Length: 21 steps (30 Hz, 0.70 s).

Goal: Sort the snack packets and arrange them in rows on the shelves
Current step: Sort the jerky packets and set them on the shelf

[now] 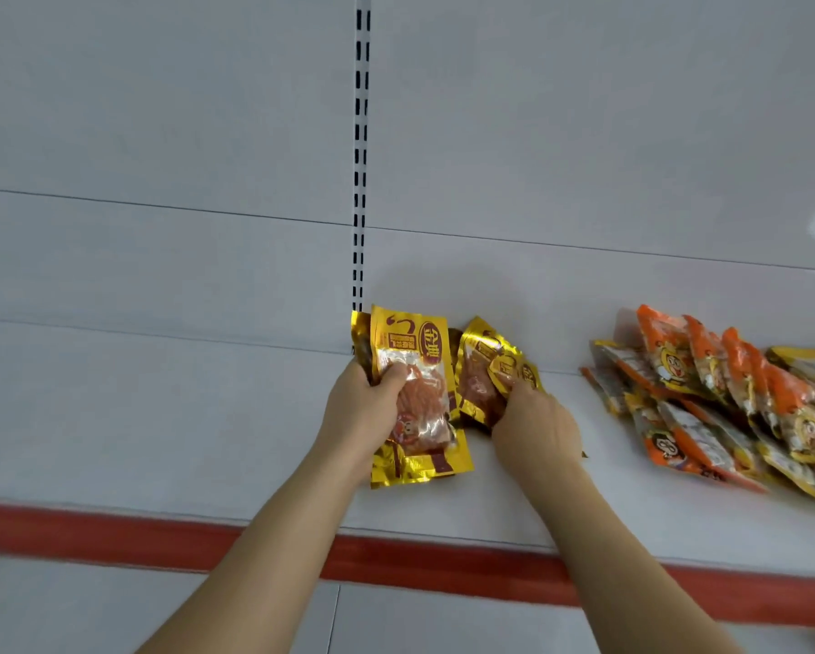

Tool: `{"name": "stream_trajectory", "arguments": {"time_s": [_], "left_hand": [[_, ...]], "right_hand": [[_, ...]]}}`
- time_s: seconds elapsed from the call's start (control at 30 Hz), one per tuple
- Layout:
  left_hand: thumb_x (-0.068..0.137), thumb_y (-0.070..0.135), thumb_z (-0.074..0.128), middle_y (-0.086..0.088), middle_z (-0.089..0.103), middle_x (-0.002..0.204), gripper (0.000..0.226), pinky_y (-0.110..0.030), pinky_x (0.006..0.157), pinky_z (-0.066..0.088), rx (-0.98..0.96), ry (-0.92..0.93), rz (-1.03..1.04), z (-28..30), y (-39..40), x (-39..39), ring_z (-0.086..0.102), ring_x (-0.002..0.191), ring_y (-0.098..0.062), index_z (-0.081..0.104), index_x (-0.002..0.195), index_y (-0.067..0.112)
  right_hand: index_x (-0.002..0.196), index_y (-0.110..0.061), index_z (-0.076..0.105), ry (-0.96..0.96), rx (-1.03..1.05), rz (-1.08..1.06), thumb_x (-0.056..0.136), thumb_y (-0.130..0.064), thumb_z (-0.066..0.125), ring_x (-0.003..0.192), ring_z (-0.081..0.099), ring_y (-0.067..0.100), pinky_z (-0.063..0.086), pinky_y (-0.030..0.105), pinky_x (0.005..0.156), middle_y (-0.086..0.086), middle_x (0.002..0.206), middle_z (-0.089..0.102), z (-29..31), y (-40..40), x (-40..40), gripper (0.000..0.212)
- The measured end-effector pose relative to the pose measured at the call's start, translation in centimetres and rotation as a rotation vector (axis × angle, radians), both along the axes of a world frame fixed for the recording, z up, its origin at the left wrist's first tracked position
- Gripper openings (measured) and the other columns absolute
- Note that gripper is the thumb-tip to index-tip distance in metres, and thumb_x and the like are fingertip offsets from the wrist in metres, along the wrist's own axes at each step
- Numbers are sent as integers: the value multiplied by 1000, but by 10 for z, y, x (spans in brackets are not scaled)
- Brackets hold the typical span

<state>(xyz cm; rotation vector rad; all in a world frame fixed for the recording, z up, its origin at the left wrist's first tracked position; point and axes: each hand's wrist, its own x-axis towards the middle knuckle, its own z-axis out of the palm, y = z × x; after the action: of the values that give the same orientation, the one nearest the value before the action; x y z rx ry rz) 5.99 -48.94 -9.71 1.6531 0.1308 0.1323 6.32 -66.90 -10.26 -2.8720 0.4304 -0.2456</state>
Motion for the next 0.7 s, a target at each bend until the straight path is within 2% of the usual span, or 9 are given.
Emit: {"name": "stream_trajectory", "arguments": {"time_s": [0.1, 0.17, 0.27, 0.33, 0.43, 0.5, 0.53, 0.6, 0.7], "left_hand": [[104, 38, 57, 1, 75, 107, 20, -53, 94, 58, 13, -10, -34, 1, 11, -6, 72, 98, -22, 68, 115, 26], [104, 37, 56, 0, 74, 107, 19, -53, 94, 58, -2, -43, -32, 2, 22, -9, 71, 99, -22, 67, 114, 26], [102, 44, 58, 1, 76, 105, 22, -49, 93, 59, -66, -61, -19, 3, 41, -15, 73, 101, -24, 69, 112, 28], [100, 50, 57, 1, 76, 105, 27, -48, 92, 59, -148, -42, -2, 5, 59, -24, 73, 101, -24, 70, 112, 30], [101, 61, 46, -1, 77, 103, 43, -46, 91, 59, -255, 25, 47, 8, 100, -36, 74, 96, -23, 71, 113, 28], [104, 64, 39, -1, 80, 95, 54, -38, 81, 61, -361, 46, -14, 11, 136, -47, 77, 88, -19, 75, 108, 24], [103, 64, 40, -1, 81, 96, 54, -38, 84, 62, -392, 28, -52, 12, 153, -53, 78, 89, -17, 76, 108, 24], [102, 56, 52, 0, 80, 108, 39, -47, 100, 57, -348, -63, -78, 9, 185, -60, 76, 102, -18, 74, 116, 27], [101, 31, 62, 1, 78, 114, 23, -48, 104, 54, -308, -134, 5, 1, 232, -65, 74, 109, -20, 70, 123, 28]], "right_hand": [[112, -11, 54, -113, 23, -14, 94, -11, 51, 96, 64, 35, 45, 34, 68, 14, 107, 68, 14, 8, -16, 19], [119, -14, 54, -368, 40, 59, 95, -9, 50, 87, 63, 36, 37, 35, 59, 11, 102, 70, 23, 29, -33, 25], [123, -22, 61, -681, 81, 300, 87, -5, 58, 80, 63, 28, 32, 31, 59, 1, 98, 72, 30, 96, -65, 39], [115, -19, 64, -659, 59, 439, 95, -21, 50, 88, 65, 25, 40, 27, 70, 0, 101, 71, 17, 137, -72, 24], [114, -24, 71, -479, 230, 502, 100, -42, 28, 115, 55, 23, 44, 43, 97, -7, 127, 65, 5, 172, -71, 48], [112, -32, 73, -460, 362, 516, 99, -45, 33, 123, 48, 19, 41, 45, 103, -8, 132, 61, 7, 196, -73, 44], [117, -36, 70, -452, 419, 533, 101, -44, 37, 127, 45, 18, 41, 44, 105, -4, 136, 56, 8, 210, -72, 38], [134, -44, 58, -404, 516, 599, 104, -39, 44, 120, 51, 8, 46, 37, 100, 1, 138, 50, 9, 242, -70, 34], [138, -48, 52, -349, 574, 645, 101, -42, 50, 93, 57, 0, 49, 18, 81, -8, 109, 58, 7, 289, -64, 38]]}}
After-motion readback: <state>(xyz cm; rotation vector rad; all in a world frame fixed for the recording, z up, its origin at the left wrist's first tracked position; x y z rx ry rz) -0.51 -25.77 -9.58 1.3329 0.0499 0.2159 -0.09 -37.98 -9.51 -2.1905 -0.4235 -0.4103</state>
